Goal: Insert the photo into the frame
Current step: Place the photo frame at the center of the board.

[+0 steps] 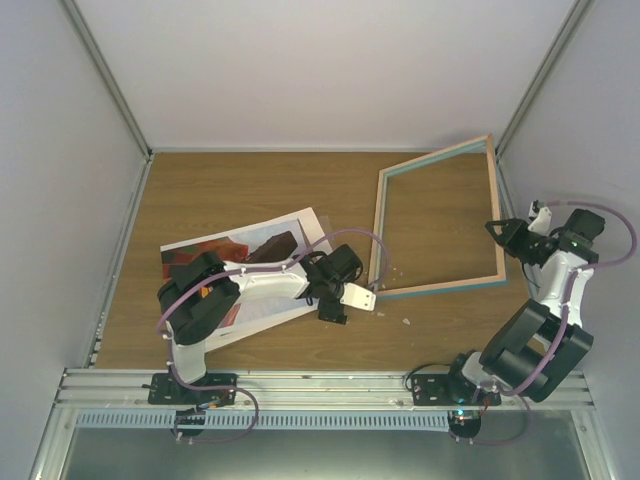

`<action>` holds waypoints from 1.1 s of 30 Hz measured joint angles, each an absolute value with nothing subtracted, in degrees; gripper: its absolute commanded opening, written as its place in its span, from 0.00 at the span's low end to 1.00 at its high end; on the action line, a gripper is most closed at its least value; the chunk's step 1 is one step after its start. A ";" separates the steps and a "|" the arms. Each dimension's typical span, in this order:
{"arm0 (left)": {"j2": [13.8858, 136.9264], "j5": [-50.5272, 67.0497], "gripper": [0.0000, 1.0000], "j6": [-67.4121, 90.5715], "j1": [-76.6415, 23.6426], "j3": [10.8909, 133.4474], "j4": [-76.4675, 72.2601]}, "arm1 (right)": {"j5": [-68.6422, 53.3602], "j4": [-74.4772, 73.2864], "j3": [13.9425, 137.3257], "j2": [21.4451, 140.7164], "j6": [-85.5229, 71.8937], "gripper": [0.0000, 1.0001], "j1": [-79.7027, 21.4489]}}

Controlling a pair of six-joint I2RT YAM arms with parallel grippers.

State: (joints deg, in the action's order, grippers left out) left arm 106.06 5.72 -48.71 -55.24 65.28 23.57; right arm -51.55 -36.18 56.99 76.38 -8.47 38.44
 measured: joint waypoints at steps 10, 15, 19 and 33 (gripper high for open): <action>109.01 0.03 0.95 -48.66 -49.23 67.33 15.18 | -52.60 -36.32 55.59 77.34 -6.68 0.01 38.59; 109.95 -2.22 0.95 -49.15 -45.82 67.77 12.56 | -53.69 -35.97 55.55 79.35 -5.91 0.01 38.59; 111.22 -3.60 0.94 -49.58 -43.00 68.90 10.81 | -55.24 -35.27 55.13 81.41 -5.39 0.01 38.59; 114.37 -6.48 0.95 -51.03 -29.15 73.67 10.94 | -60.71 -25.19 48.07 86.63 -10.33 0.01 29.26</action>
